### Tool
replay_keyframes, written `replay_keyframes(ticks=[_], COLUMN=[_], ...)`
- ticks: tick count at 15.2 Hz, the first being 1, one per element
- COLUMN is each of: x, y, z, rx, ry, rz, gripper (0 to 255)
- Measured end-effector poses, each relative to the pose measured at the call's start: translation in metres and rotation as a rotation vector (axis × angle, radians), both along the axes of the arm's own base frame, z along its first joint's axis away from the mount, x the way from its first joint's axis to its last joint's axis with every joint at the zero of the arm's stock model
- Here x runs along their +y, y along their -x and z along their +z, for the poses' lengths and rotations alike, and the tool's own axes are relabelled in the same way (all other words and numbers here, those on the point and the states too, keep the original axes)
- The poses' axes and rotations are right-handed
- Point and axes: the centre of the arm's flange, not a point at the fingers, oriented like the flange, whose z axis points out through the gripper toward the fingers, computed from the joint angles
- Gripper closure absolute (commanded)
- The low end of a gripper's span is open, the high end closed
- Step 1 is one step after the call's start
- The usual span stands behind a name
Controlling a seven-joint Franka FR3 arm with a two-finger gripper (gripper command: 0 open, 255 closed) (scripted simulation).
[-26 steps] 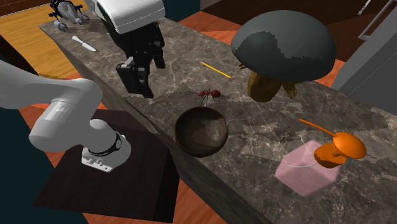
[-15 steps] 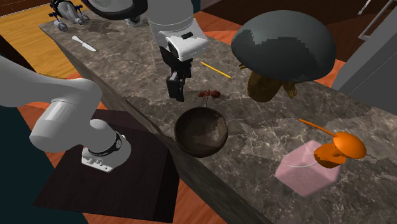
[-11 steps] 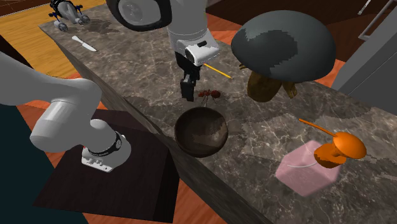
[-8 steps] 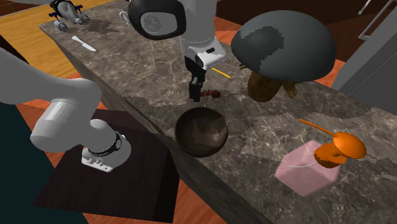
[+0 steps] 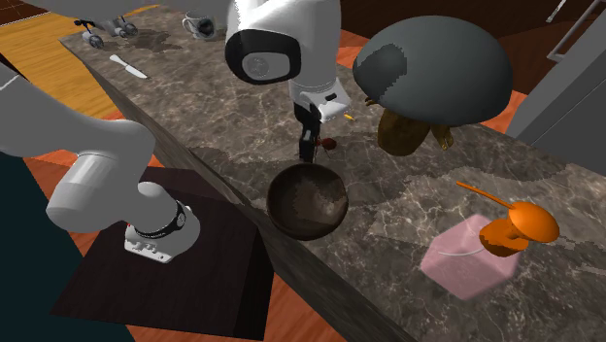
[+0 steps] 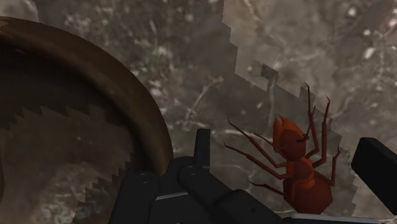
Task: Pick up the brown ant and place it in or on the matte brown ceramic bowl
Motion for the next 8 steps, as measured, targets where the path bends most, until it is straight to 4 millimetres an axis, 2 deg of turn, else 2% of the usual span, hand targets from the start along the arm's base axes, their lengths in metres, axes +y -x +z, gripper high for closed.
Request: replay_keyframes(ticks=[2, 8], x=[0.0004, 0.0014], y=[0.0004, -0.0002], z=[-0.0093, -0.0113], rx=[-0.003, -0.007], ry=[-0.001, -0.001], rz=[0.002, 0.002], gripper=[0, 0])
